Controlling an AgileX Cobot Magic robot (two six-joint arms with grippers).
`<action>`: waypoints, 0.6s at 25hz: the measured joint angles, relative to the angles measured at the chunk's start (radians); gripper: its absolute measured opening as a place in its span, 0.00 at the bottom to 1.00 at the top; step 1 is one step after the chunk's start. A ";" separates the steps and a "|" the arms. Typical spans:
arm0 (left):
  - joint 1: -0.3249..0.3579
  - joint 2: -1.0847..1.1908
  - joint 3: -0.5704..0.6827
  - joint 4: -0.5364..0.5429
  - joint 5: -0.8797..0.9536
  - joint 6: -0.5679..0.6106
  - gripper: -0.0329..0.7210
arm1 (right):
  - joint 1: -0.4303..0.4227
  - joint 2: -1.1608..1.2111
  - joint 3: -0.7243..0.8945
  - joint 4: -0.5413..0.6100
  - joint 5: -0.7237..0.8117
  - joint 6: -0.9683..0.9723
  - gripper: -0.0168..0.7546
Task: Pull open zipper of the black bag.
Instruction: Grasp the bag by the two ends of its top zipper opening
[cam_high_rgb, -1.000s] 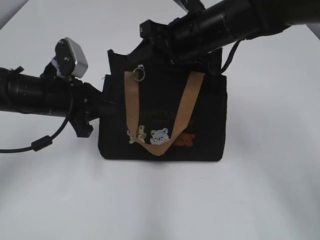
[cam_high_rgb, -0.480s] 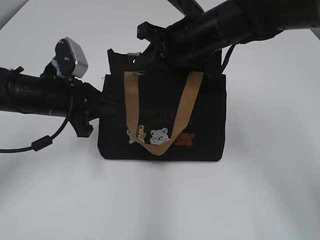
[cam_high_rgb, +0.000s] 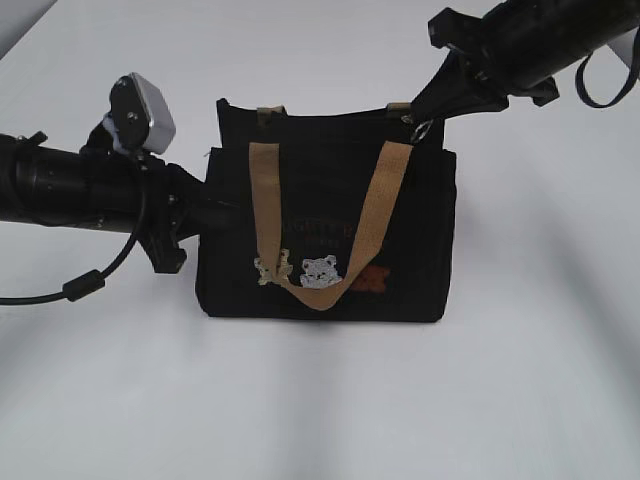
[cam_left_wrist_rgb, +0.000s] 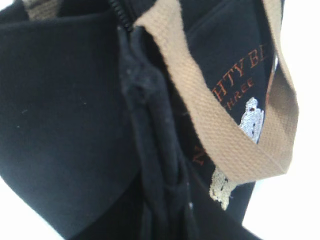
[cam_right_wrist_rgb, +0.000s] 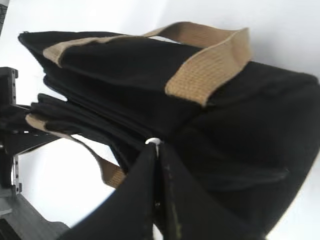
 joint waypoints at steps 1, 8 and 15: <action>0.000 0.000 -0.001 0.000 0.000 0.000 0.12 | -0.002 -0.009 0.000 -0.011 0.006 0.003 0.02; 0.000 -0.003 -0.001 0.000 -0.049 -0.130 0.20 | 0.016 -0.022 0.000 -0.027 0.063 0.034 0.20; 0.000 -0.108 -0.001 0.258 -0.148 -0.805 0.60 | 0.016 -0.115 0.000 -0.160 0.266 0.106 0.58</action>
